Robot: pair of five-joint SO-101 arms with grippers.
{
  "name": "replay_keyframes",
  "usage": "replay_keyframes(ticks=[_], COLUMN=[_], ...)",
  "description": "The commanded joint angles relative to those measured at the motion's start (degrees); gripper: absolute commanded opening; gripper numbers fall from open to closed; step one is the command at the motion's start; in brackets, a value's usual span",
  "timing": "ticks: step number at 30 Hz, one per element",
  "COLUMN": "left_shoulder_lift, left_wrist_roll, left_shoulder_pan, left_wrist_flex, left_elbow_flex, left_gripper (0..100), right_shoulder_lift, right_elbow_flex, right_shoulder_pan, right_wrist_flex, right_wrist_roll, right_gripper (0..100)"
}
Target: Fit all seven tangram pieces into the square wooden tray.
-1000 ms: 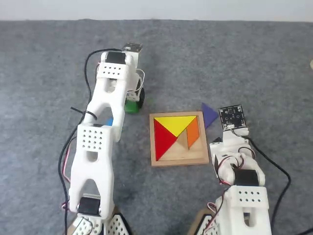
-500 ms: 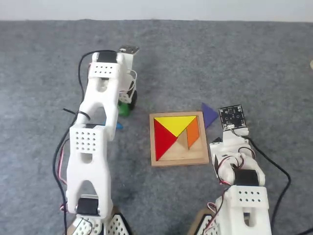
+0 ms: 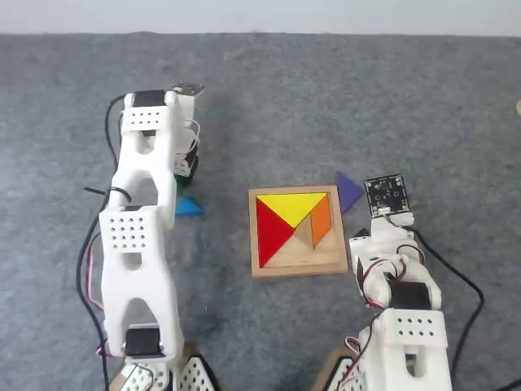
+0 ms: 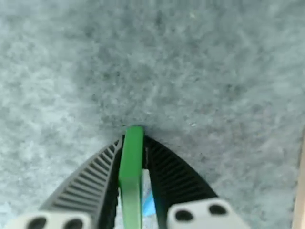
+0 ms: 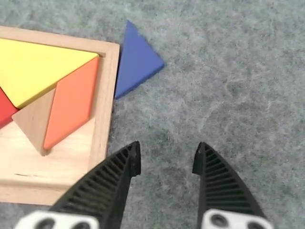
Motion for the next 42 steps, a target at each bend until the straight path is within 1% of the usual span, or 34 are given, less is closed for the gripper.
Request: replay_keyframes(ticks=[1,6,11,15,19,21,23,26,28,32,36,40,42], left_shoulder_lift=[-4.1,-10.8,-26.5,-39.0,-44.8,-45.5,-45.5,-44.6,-43.5,-39.4,-34.8,-32.3,-31.8], left_wrist_roll=[-1.0,-1.8,-0.7,2.0,6.1,6.9,6.9,5.5,4.7,4.1,2.0,1.6,-0.4], left_shoulder_pan=[-1.4,0.1,4.6,12.1,24.2,30.0,33.8,37.3,38.6,41.5,43.7,44.0,44.0], left_wrist_flex=[2.0,2.0,2.1,1.9,1.4,0.4,-1.7,-4.1,-4.7,-10.5,-17.3,-18.8,-18.7], left_elbow_flex=[0.3,2.9,12.1,21.9,27.8,28.8,28.9,29.5,30.1,34.8,39.5,40.0,40.1], left_gripper=[1,1,1,1,1,1,1,1,1,1,1,1,2], right_shoulder_lift=[-1.1,-1.1,-1.1,-1.1,-1.1,-1.1,-1.1,-1.2,-1.2,-1.2,-1.2,-1.2,-1.2], right_elbow_flex=[-0.4,-0.4,-0.4,-0.4,-0.9,-1.6,-3.3,-7.4,-8.4,-8.2,-5.8,-5.6,-5.5], right_shoulder_pan=[-0.1,-0.2,-0.2,-0.1,1.4,5.1,9.8,15.9,17.7,17.8,17.8,16.8,15.8], right_wrist_flex=[-1.3,-1.3,-1.3,-1.3,-1.0,-0.7,0.5,5.1,7.1,6.8,3.3,3.2,3.2], right_wrist_roll=[0.7,0.7,0.7,0.7,0.6,0.4,0.4,-1.9,-2.9,-2.8,-2.8,-2.8,-2.2], right_gripper=[19.0,19.0,19.0,19.0,19.0,19.0,19.0,19.0,19.0,19.0,19.0,19.0,19.0])
